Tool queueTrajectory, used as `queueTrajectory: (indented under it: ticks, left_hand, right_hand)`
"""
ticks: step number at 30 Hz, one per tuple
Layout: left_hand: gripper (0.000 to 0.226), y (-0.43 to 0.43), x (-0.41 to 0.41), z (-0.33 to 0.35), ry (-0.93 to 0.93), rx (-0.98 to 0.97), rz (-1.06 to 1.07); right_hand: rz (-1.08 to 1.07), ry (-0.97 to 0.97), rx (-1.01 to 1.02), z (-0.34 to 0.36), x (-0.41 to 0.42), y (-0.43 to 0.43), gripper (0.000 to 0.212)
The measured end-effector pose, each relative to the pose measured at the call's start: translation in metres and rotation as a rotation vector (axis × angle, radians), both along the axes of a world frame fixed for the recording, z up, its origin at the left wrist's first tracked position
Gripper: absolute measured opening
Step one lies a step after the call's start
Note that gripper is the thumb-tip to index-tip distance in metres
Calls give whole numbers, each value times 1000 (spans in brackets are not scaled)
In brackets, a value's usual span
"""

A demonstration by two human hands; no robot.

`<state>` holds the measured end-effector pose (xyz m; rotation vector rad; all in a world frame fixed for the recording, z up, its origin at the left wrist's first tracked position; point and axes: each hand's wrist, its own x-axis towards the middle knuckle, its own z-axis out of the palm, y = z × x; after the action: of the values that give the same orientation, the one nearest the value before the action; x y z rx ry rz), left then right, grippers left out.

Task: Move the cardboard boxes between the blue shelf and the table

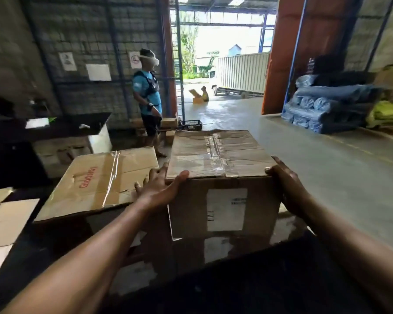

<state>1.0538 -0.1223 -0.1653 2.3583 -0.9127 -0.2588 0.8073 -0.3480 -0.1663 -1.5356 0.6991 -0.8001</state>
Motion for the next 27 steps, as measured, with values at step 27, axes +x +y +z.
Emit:
queueTrajectory:
  ticks: [27]
  left_hand:
    - [97,-14,-5,-27,-353,188,226]
  right_hand:
    - [93,158,-93,-44,78,-74,59]
